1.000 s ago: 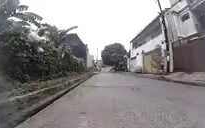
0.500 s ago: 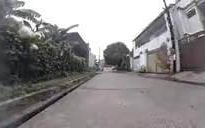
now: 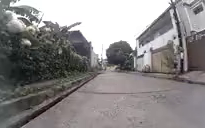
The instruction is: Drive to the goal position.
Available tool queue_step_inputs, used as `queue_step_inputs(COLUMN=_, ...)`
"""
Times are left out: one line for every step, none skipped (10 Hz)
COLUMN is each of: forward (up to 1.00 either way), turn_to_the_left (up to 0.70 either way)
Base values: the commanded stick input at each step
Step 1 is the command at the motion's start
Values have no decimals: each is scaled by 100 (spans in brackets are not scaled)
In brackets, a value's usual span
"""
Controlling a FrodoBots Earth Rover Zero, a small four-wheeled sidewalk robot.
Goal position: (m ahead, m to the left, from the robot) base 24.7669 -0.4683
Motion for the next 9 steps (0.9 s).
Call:
queue_step_inputs(forward=100, turn_to_the_left=0)
queue_step_inputs(forward=100, turn_to_the_left=0)
queue_step_inputs(forward=100, turn_to_the_left=0)
queue_step_inputs(forward=100, turn_to_the_left=0)
queue_step_inputs(forward=100, turn_to_the_left=0)
queue_step_inputs(forward=100, turn_to_the_left=0)
queue_step_inputs(forward=100, turn_to_the_left=0)
queue_step_inputs(forward=100, turn_to_the_left=0)
queue_step_inputs(forward=100, turn_to_the_left=0)
